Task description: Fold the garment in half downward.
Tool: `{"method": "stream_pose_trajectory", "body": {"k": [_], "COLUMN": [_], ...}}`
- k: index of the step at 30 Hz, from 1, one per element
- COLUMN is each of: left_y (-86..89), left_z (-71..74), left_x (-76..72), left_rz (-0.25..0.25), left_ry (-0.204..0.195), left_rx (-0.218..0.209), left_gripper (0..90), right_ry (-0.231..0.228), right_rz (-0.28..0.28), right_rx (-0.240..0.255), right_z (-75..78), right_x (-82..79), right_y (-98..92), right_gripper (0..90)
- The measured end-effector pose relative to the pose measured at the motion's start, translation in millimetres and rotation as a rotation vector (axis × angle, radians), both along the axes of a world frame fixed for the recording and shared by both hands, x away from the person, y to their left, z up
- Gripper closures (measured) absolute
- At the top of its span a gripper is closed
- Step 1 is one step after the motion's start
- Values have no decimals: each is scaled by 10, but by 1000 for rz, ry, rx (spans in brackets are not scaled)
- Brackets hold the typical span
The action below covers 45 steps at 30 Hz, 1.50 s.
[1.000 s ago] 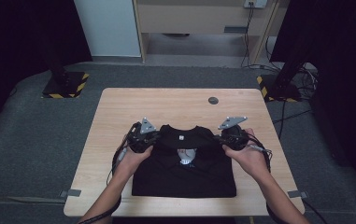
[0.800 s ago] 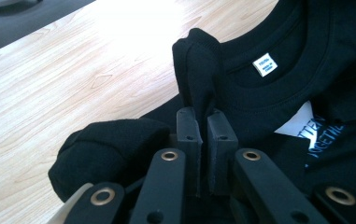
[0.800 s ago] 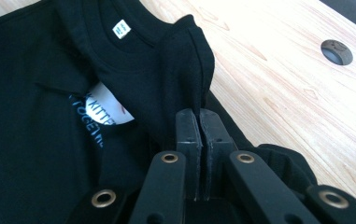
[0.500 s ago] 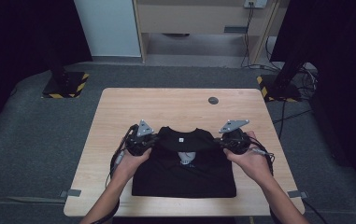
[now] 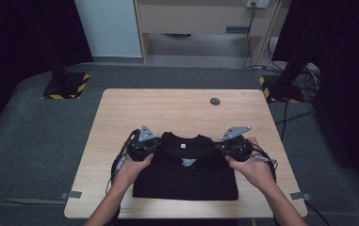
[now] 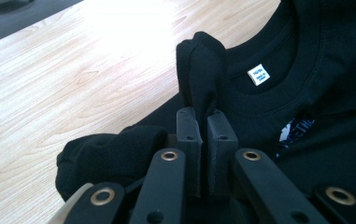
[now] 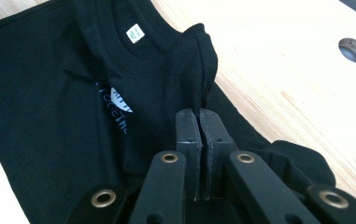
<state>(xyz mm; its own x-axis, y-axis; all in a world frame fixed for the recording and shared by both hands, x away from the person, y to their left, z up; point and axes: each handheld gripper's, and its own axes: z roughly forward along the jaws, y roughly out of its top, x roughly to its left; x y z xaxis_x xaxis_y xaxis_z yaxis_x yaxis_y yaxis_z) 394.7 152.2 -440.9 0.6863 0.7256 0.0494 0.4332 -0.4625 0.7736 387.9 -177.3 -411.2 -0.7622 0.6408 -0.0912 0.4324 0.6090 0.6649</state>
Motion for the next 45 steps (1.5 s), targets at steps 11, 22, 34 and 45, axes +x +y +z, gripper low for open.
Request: {"method": "stream_pose_trajectory", "body": {"k": [11, 22, 34, 45], "left_y": [74, 69, 117, 162], "left_z": [-23, -221, -471, -650], "left_x": [-135, -290, -426, -636], "left_rz": [2, -22, -14, -14], "left_ry": [-1, 30, 77, 101], "left_rx": [-30, -27, -54, -37], "left_gripper": [864, 863, 858, 763], "right_ry": [-9, 31, 81, 113], "right_rz": [10, 20, 42, 46], "right_rx": [-8, 14, -10, -15], "right_z": [37, -239, -533, -691], "right_x": [-117, -299, -437, -520], "right_y": [-29, -37, -38, -79], "right_gripper": [879, 877, 871, 827]}}
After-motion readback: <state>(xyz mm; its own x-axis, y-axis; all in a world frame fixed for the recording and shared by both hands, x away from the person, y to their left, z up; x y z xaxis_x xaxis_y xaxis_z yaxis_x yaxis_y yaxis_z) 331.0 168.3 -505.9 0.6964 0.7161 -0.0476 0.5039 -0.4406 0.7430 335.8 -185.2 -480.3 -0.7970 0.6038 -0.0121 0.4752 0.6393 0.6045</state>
